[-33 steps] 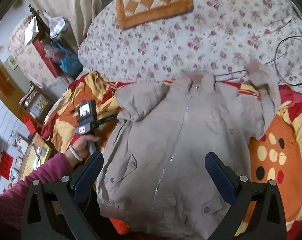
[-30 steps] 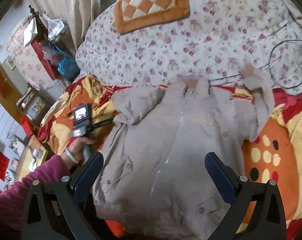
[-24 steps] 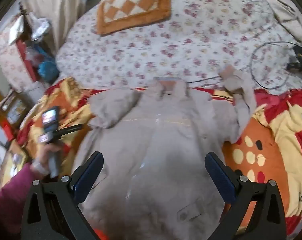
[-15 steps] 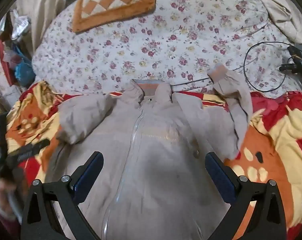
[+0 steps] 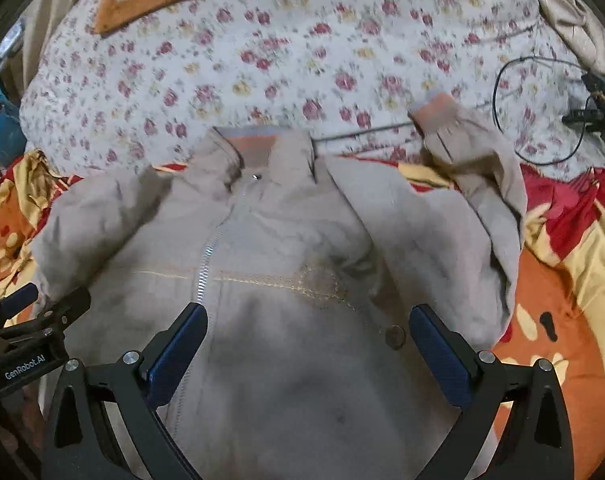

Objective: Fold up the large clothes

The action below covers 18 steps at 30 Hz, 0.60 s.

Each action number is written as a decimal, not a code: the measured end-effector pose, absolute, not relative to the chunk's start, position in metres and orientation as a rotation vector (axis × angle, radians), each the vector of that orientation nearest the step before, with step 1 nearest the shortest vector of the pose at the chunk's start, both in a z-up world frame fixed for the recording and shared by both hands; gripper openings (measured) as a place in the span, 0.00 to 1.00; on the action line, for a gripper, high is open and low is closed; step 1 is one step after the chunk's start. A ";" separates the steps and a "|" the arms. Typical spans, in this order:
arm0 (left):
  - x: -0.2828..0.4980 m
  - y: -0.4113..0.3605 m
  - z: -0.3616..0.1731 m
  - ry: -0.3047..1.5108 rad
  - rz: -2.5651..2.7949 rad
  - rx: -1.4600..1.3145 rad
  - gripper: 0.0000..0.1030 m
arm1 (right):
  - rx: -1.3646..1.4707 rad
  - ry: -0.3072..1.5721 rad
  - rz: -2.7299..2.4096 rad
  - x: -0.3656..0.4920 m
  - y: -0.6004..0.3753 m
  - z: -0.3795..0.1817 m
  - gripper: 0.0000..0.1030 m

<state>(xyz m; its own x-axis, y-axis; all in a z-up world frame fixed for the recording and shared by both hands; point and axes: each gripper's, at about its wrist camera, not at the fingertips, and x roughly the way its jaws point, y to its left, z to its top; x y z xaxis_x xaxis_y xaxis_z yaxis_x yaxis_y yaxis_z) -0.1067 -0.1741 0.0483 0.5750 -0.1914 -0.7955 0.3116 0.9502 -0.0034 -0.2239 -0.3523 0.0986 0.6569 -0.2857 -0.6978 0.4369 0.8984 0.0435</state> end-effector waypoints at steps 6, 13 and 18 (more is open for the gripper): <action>-0.104 -0.178 0.044 0.932 -0.292 0.157 1.00 | 0.227 0.729 -0.394 -0.218 -0.346 0.104 0.98; -0.104 -0.177 0.045 0.932 -0.298 0.155 1.00 | 0.224 0.740 -0.392 -0.216 -0.345 0.103 0.98; -0.104 -0.177 0.045 0.932 -0.294 0.151 1.00 | 0.207 0.746 -0.395 -0.218 -0.340 0.101 0.98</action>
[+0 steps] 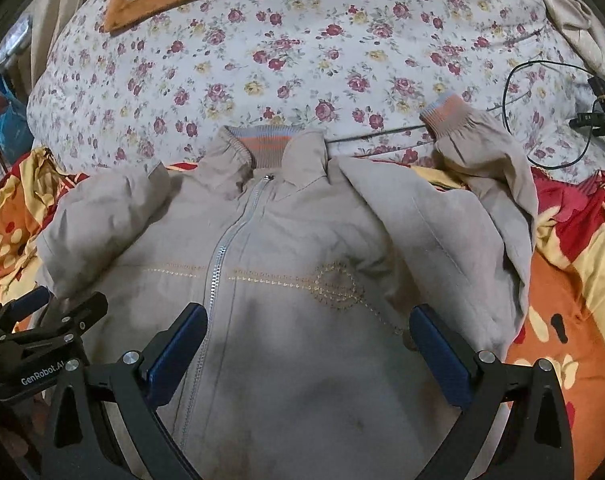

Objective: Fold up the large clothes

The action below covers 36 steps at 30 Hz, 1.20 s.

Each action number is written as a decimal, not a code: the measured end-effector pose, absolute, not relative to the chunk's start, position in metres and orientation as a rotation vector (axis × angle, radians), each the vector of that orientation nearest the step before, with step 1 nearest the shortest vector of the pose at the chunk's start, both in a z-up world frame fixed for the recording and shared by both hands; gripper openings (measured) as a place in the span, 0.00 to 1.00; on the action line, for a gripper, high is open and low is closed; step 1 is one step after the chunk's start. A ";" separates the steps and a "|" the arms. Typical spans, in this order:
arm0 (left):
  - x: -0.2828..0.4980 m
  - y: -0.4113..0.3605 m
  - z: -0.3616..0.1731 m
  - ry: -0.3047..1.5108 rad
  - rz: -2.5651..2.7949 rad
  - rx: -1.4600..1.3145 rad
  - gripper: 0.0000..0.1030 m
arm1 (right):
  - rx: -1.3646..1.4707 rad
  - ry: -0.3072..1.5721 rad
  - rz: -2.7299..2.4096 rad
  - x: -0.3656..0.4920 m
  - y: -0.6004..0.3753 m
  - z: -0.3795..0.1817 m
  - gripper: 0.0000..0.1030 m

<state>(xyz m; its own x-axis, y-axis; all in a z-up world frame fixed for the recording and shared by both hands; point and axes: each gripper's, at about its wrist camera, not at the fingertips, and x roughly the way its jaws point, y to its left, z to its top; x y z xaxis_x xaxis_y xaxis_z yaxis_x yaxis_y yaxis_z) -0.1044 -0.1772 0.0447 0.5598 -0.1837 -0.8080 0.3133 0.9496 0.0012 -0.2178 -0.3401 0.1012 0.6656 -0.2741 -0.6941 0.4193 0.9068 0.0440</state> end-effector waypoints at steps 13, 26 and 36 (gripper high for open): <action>-0.102 -0.176 0.042 0.943 -0.286 0.140 1.00 | 0.223 0.765 -0.390 -0.217 -0.339 0.091 0.98; -0.102 -0.176 0.041 0.945 -0.286 0.137 1.00 | 0.211 0.763 -0.394 -0.217 -0.337 0.091 0.97; -0.101 -0.174 0.042 0.945 -0.288 0.136 1.00 | 0.214 0.767 -0.396 -0.217 -0.337 0.090 0.97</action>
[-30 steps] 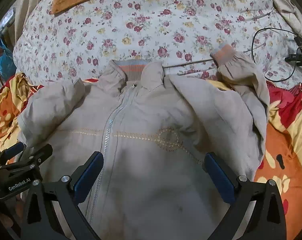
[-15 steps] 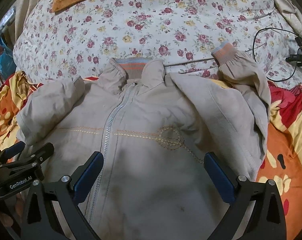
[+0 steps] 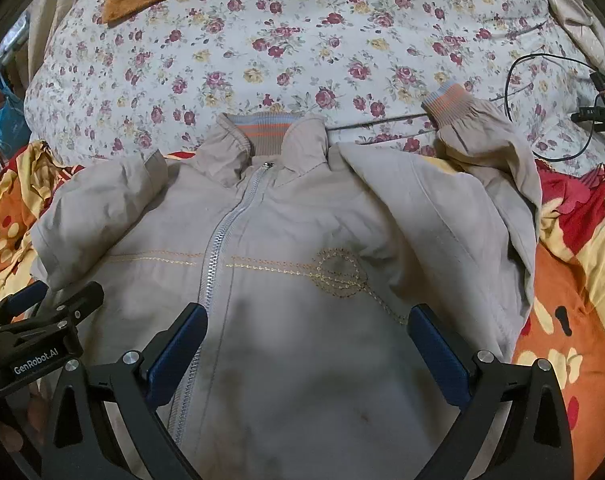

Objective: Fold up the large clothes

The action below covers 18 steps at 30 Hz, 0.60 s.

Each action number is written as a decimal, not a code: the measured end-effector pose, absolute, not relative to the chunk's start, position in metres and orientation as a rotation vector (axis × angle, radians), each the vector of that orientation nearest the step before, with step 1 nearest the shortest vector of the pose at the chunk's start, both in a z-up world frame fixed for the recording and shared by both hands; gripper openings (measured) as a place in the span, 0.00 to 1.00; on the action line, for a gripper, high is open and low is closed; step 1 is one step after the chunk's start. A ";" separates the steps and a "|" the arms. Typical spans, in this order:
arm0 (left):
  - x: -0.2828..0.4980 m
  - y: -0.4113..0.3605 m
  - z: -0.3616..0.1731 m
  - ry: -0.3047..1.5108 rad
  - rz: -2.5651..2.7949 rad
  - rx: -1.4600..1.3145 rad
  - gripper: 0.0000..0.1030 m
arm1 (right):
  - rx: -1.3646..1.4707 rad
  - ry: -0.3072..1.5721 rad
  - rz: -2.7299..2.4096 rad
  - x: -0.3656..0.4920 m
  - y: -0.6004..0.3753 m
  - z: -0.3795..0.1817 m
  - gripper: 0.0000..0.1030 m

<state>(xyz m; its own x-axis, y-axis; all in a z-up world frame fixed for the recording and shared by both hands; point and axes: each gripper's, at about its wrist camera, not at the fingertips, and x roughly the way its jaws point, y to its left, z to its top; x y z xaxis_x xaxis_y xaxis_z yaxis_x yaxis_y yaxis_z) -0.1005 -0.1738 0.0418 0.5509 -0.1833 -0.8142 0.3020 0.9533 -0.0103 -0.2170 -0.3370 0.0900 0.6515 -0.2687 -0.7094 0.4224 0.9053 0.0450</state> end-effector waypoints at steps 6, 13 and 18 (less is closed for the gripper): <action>-0.100 -0.173 0.042 0.943 -0.286 0.140 1.00 | 0.210 0.770 -0.398 -0.216 -0.335 0.089 0.97; -0.100 -0.173 0.041 0.943 -0.284 0.141 1.00 | 0.209 0.772 -0.401 -0.216 -0.335 0.088 0.97; -0.100 -0.174 0.041 0.943 -0.282 0.141 1.00 | 0.210 0.781 -0.407 -0.215 -0.336 0.086 0.97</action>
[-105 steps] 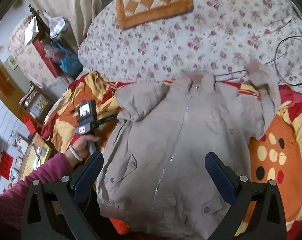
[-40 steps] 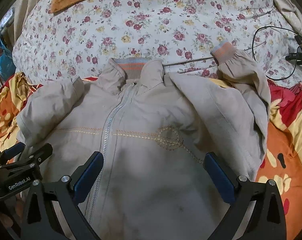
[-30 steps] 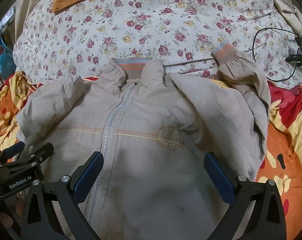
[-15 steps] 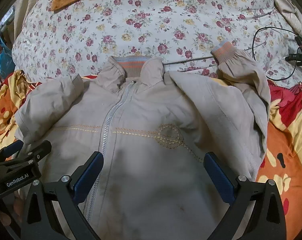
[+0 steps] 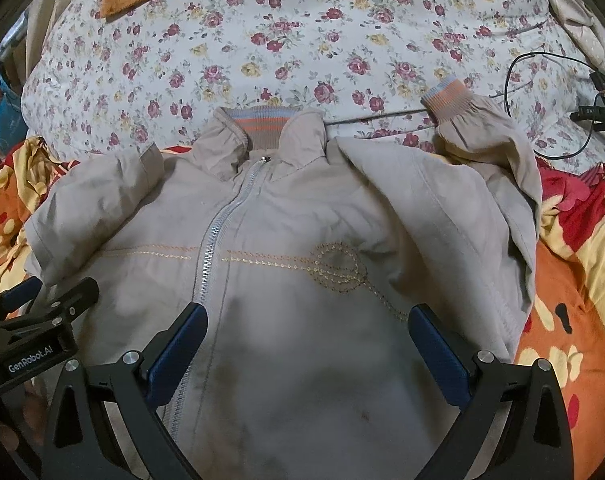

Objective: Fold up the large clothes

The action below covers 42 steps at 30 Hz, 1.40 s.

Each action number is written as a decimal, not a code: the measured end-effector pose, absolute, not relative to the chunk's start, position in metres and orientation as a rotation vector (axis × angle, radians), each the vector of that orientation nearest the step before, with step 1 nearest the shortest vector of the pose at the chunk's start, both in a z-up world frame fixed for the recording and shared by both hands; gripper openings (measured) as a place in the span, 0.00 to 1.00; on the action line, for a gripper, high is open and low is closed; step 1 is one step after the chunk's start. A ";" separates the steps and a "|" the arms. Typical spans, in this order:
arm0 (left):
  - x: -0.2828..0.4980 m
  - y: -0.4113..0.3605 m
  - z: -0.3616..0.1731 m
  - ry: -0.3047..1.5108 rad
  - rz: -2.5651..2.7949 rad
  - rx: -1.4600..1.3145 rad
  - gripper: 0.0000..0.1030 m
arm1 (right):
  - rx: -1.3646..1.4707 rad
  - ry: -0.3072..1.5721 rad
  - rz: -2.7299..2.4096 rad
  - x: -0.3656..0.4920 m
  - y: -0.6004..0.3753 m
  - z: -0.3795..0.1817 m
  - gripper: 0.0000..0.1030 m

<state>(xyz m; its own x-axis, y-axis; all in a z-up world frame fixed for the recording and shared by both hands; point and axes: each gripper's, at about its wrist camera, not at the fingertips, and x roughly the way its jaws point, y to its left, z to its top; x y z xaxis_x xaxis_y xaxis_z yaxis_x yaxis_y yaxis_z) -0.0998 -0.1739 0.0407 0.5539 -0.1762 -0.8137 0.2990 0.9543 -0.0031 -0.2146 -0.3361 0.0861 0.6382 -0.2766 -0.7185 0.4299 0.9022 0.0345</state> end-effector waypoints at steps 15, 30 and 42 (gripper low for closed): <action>-0.104 -0.172 0.049 0.932 -0.285 0.126 1.00 | 0.226 0.776 -0.421 -0.218 -0.338 0.086 0.97; -0.109 -0.167 0.056 0.922 -0.280 0.106 1.00 | 0.220 0.769 -0.431 -0.221 -0.333 0.087 0.97; -0.055 -0.101 0.081 0.940 -0.165 -0.091 1.00 | 0.246 0.788 -0.392 -0.223 -0.332 0.090 0.98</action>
